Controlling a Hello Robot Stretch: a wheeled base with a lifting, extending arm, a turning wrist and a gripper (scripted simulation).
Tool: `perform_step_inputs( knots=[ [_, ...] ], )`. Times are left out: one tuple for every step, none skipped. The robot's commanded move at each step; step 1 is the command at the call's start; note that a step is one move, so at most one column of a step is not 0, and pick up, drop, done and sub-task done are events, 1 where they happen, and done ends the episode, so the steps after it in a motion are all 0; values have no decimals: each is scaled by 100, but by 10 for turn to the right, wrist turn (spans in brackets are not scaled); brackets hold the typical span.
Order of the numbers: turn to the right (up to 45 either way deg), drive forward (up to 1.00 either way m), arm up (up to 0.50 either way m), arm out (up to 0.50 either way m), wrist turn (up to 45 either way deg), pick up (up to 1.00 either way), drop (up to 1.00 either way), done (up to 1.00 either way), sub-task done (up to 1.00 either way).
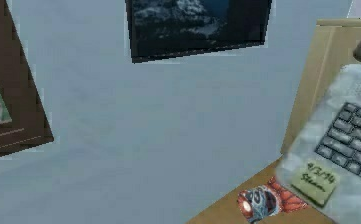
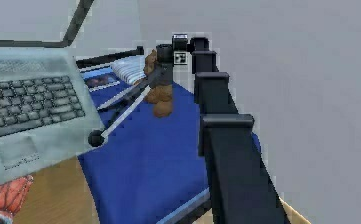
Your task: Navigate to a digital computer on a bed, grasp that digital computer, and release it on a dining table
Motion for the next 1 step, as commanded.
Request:
perform_step_inputs(
  knots=[
    [0, 0, 0, 0, -120, 0, 0, 0, 0]
  ],
)
